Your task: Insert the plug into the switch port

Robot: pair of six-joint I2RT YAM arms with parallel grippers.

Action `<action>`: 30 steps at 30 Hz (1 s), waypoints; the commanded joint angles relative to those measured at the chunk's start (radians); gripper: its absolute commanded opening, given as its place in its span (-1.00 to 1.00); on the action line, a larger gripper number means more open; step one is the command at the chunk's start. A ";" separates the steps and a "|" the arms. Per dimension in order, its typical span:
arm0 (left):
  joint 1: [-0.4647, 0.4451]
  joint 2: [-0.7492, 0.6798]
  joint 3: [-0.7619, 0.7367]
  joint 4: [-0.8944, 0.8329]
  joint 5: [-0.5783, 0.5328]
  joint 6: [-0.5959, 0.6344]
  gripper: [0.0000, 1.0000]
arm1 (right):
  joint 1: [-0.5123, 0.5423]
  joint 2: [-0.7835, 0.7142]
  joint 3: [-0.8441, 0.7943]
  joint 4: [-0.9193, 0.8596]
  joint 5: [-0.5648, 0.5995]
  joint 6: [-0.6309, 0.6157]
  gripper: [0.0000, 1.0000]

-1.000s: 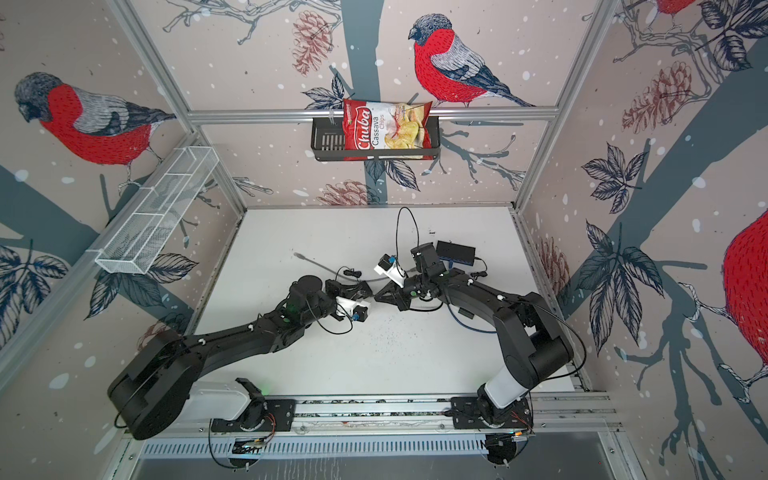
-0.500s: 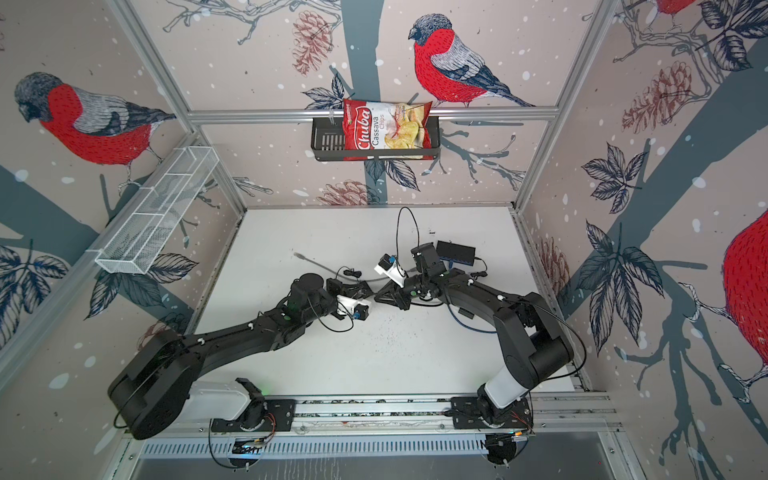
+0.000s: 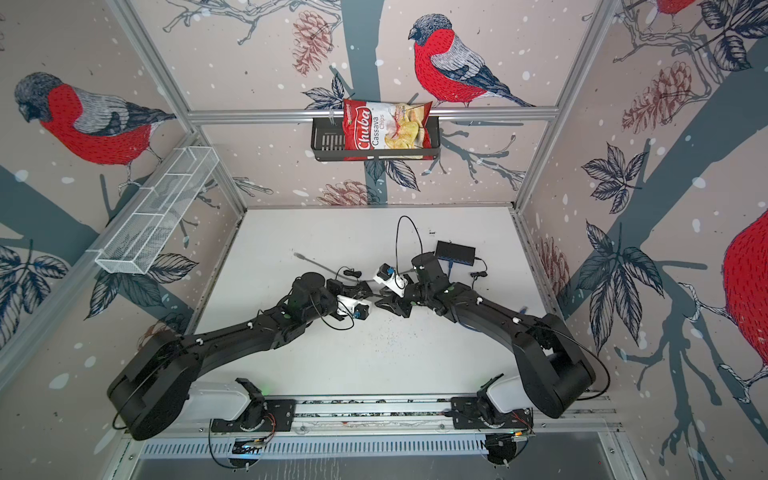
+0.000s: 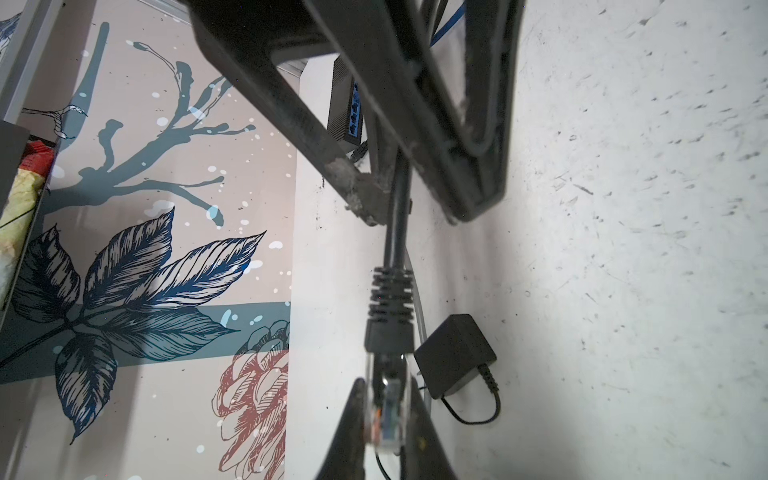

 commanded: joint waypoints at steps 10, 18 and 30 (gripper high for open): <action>0.001 -0.012 0.005 -0.044 0.031 -0.049 -0.81 | 0.034 -0.115 -0.134 0.267 0.260 -0.080 0.99; 0.001 -0.015 0.003 -0.052 0.032 -0.058 -0.81 | 0.021 -0.234 -0.269 0.522 0.381 0.032 0.99; 0.001 -0.045 0.041 -0.162 0.068 -0.101 -0.81 | 0.013 -0.280 -0.411 0.689 0.392 -0.005 1.00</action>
